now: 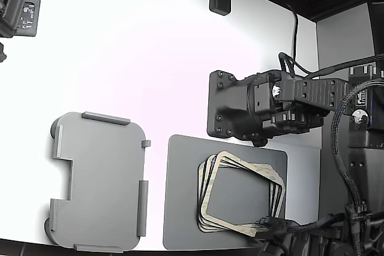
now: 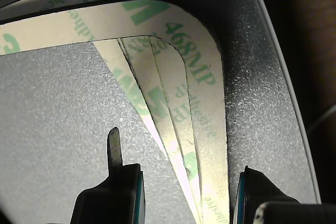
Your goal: Grab top frame and put it into gray box.
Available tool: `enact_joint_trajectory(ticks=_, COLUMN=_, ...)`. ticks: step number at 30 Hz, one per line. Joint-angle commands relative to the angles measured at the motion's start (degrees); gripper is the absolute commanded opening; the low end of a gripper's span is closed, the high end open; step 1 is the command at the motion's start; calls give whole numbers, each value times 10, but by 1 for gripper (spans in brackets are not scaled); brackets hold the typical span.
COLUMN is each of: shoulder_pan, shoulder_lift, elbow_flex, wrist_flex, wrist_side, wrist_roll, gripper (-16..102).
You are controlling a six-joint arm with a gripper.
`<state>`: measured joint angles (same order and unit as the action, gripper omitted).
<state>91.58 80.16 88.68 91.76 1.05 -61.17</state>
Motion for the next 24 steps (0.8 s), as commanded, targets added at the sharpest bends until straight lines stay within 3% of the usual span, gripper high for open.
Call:
enact_joint_trajectory(ticks=1, shoulder_pan=-5, shoulder_lift=19, elbow_flex=-4, wrist_flex=-7, wrist_side=3, wrist_roll=0, gripper=69)
enact_joint_trajectory(ticks=16, shoulder_pan=-4, shoulder_lift=24, elbow_flex=5, wrist_flex=-28, wrist_side=11, wrist_roll=-5, gripper=67)
enact_joint_trajectory(ticks=18, shoulder_pan=-4, shoulder_lift=24, elbow_flex=6, wrist_flex=-29, wrist_side=11, wrist_roll=0, gripper=59)
enact_joint_trajectory(ticks=24, shoulder_pan=0, shoulder_lift=27, elbow_flex=11, wrist_flex=-33, wrist_side=15, wrist_roll=4, gripper=54)
